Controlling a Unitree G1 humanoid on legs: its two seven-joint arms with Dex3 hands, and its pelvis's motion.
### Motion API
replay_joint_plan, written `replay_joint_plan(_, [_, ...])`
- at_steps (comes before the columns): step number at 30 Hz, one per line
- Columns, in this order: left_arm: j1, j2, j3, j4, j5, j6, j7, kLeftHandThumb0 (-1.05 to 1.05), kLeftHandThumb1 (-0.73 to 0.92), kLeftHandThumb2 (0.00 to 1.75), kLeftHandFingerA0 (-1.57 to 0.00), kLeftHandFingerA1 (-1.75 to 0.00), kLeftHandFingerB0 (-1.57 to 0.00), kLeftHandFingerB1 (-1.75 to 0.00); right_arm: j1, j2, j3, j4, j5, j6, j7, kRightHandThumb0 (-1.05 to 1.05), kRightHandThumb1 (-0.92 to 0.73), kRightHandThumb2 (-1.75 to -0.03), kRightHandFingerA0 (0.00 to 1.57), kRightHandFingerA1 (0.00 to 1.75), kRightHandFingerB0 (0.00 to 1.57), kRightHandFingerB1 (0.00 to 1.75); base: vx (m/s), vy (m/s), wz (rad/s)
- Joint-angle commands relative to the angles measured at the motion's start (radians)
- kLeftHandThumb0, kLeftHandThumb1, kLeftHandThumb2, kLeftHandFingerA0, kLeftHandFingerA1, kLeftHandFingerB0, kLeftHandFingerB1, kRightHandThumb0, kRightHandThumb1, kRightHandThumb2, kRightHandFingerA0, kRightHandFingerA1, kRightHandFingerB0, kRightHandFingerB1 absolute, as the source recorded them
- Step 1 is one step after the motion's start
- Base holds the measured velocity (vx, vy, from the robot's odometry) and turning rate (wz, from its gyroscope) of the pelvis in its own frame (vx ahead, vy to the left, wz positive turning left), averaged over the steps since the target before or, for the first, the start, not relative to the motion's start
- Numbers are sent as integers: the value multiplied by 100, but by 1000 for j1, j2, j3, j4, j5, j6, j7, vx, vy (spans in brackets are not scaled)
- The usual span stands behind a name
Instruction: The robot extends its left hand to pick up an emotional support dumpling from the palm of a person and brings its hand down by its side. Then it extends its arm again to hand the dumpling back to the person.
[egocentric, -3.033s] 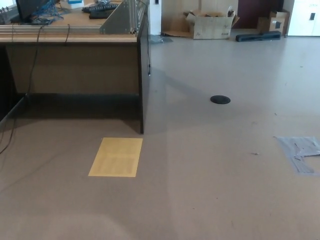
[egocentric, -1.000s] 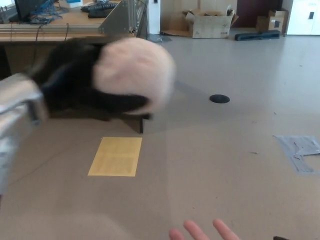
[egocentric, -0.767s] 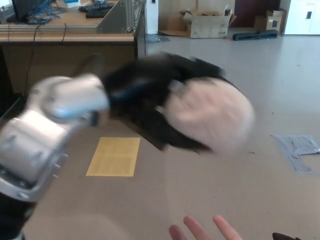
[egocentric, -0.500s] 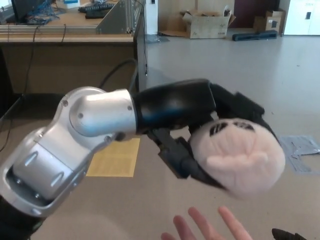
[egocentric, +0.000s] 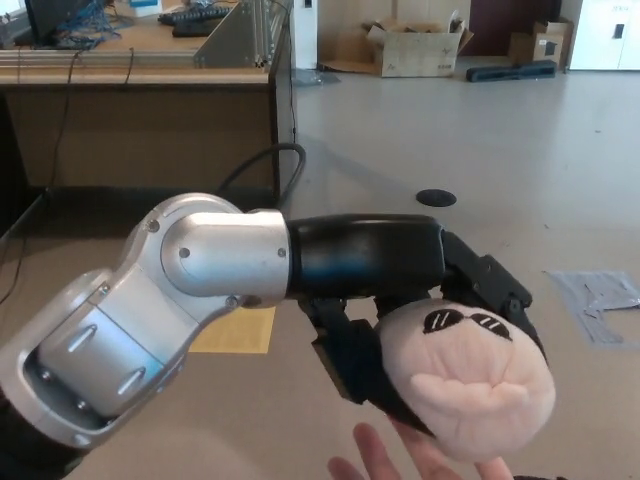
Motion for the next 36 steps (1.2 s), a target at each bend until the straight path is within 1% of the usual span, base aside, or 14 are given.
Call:
replay_joint_plan(1, [-12, 6, -10, 8, 55, 6, -44, -27, 62, 59, -81, -56, -69, -42, -31, -57, 56, 11, -108, 0, -96, -51, -77, -63, 61, 59, 53, 46, 0, 0, 0])
replay_joint_plan(5, [-13, -5, -5, 23, 60, -25, -65, -41, 59, 58, -63, -42, -55, -37, -47, -15, -38, 28, 47, 21, 28, -50, -67, -60, 53, 45, 43, 37, 0, 0, 0])
replay_joint_plan(6, [-23, -6, -8, 31, 59, -30, -80, -85, 52, 57, -11, -29, -12, -25, -41, -9, -51, 1, 68, 37, 49, -41, -66, -60, 54, 47, 13, 26, 0, 0, 0])
replay_joint_plan(8, [-39, -5, -13, 41, 60, -39, -108, -87, 53, 57, -5, -28, -9, -26, -43, -4, -73, -14, 88, 56, 72, -40, -66, -60, 51, 44, 13, 26, 0, 0, 0])
replay_joint_plan(9, [-37, 1, -11, 36, 62, -34, -115, -81, 50, 88, -5, -16, -12, -18, -61, 0, -80, 32, 75, 48, 52, -40, -65, -59, 50, 42, 15, 27, 0, 0, 0])
replay_joint_plan(13, [-52, 1, -2, 52, 46, -8, -149, -83, 50, 88, -3, -7, -9, -4, -93, 12, -114, 96, 97, 18, 74, -40, -64, -63, 48, 43, 19, 30, 0, 0, 0])
replay_joint_plan(14, [-55, 0, 4, 60, 44, -3, -152, -82, 49, 88, -3, -7, -8, -5, -105, 11, -117, 99, 90, 34, 59, -51, -50, -75, 46, 50, 17, 39, 0, 0, 0])
replay_joint_plan(16, [-56, 3, 6, 57, 49, 1, -156, -83, 49, 88, -4, -7, -8, -4, -107, 16, -124, 92, 93, 46, 60, -43, -63, -59, 49, 40, 19, 28, 0, 0, 0])
replay_joint_plan(17, [-57, 4, 6, 54, 50, 9, -157, -80, 47, 88, -4, -8, -7, -6, -105, 15, -122, 87, 89, 46, 56, -51, -50, -75, 42, 49, 13, 38, 0, 0, 0])
replay_joint_plan(18, [-53, 2, 9, 54, 49, 6, -160, -81, 47, 88, -4, -8, -7, -5, -106, 9, -115, 94, 75, 48, 52, -46, -65, -62, 44, 39, 17, 28, 0, 0, 0])
replay_joint_plan(19, [-53, 0, 10, 56, 49, 1, -163, -82, 48, 88, -4, -8, -8, -4, -118, 5, -117, 133, 72, 25, 55, -33, -45, -91, 36, 58, 4, 44, 0, 0, 0])
replay_joint_plan(23, [-52, -3, 13, 58, 54, -2, -169, -82, 48, 88, -4, -8, -8, -4, -130, 2, -119, 165, 71, 6, 57, -33, -45, -91, 36, 58, 4, 44, 0, 0, 0])
replay_joint_plan(24, [-65, 4, 15, 67, 60, -8, -178, -82, 48, 88, -4, -7, -8, -4, -127, 19, -129, 96, 95, 39, 55, -40, -63, -58, 48, 38, 18, 27, 0, 0, 0])
replay_joint_plan(36, [-70, 8, 46, 96, 38, 7, -226, -76, 42, 84, 0, -8, -1, -5, -96, 24, -132, -31, 113, 125, 86, -48, -63, -59, 50, 38, 23, 29, 0, 0, 0])
